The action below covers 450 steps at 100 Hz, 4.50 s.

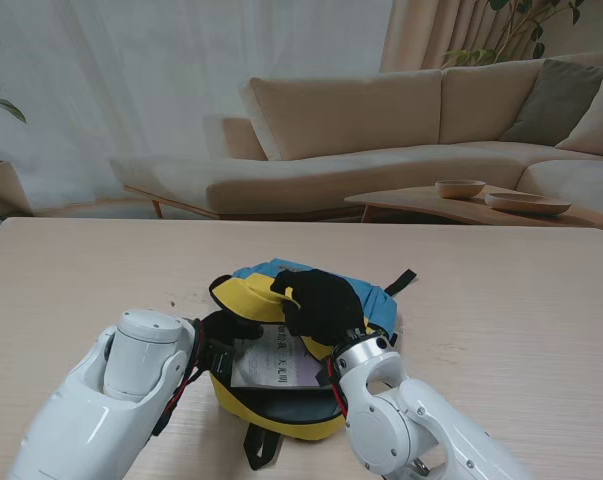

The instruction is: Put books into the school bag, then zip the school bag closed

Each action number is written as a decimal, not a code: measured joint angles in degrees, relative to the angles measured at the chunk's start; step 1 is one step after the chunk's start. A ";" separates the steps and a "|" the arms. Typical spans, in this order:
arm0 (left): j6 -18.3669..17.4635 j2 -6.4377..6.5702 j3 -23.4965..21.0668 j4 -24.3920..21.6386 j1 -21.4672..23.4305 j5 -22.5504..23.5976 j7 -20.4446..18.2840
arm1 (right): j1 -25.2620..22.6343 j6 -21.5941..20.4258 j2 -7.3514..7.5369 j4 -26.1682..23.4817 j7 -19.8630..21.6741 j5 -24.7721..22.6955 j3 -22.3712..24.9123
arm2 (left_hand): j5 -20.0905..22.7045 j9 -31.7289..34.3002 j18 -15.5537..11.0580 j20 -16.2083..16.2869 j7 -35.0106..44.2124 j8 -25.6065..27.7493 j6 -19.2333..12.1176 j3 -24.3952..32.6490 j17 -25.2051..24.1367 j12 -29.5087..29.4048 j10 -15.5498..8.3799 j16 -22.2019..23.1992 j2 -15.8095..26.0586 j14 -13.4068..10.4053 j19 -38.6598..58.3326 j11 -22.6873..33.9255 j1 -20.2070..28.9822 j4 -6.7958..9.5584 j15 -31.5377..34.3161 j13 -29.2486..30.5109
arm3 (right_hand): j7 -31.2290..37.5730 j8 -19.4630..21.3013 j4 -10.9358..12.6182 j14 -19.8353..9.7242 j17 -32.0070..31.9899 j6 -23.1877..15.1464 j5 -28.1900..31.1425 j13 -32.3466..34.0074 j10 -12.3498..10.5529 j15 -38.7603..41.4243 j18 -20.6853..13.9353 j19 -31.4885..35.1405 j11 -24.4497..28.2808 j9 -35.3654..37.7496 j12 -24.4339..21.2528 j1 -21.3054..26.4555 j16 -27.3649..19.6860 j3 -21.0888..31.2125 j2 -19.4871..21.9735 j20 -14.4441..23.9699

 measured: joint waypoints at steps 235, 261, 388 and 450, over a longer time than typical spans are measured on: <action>-19.54 5.97 -10.62 -26.51 27.43 46.00 1.61 | -0.13 -5.00 2.13 0.49 13.73 8.34 1.69 | -2.48 -25.24 -3.94 -19.39 -32.66 -27.60 1.96 2.66 -25.41 -29.49 2.10 -16.45 -1.44 -2.38 -31.85 -21.33 -17.62 1.39 -33.59 -27.99 | 0.00 1.14 0.00 0.00 -0.80 0.00 -0.35 -0.22 0.02 0.01 0.00 0.05 0.00 -0.50 0.58 0.03 0.00 0.00 0.12 0.02; -22.75 8.00 -11.36 -26.34 26.99 55.70 -6.04 | 0.14 -6.50 3.01 2.68 16.56 7.21 -0.12 | -2.48 -24.55 -4.27 -19.18 -31.28 -27.60 -1.59 2.57 -27.26 -29.45 -0.06 -16.45 -1.44 -4.59 -36.35 -22.52 -19.75 1.40 -35.63 -28.07 | 0.00 1.67 0.25 0.01 -0.95 0.00 -1.00 -0.26 0.02 -0.08 -0.05 0.05 -0.08 -1.01 0.58 0.05 0.00 -0.50 0.92 0.03; -52.47 11.36 -17.22 -18.97 24.64 72.98 -20.17 | -6.90 -15.06 4.59 2.34 19.16 6.28 4.65 | -1.81 -24.62 -8.01 -11.46 -31.34 -25.00 -6.86 1.35 -26.36 -29.46 -4.93 -16.36 -1.34 -10.17 -58.54 -24.68 -21.17 1.43 -41.89 -32.41 | -14.85 -24.94 6.42 -0.39 -21.80 1.91 -18.41 -24.01 -0.93 -41.68 -0.67 -21.82 -23.50 -25.49 -19.25 -24.16 -11.46 -9.64 7.88 -9.63; -56.93 12.07 -14.65 -7.65 17.96 77.42 -16.33 | 7.30 -2.94 3.26 11.99 13.44 -0.41 -6.66 | -1.81 -23.90 -8.04 -7.26 -29.81 -24.01 -9.99 3.56 -23.53 -29.42 -5.72 -16.05 -1.34 -10.88 -59.94 -23.70 -22.72 1.44 -40.68 -31.49 | -19.60 -32.11 11.45 -12.05 -37.11 -2.44 -25.66 -39.95 -7.39 -60.89 -19.58 -44.27 -35.99 -34.24 -23.76 -20.75 -20.78 -9.40 14.13 -23.12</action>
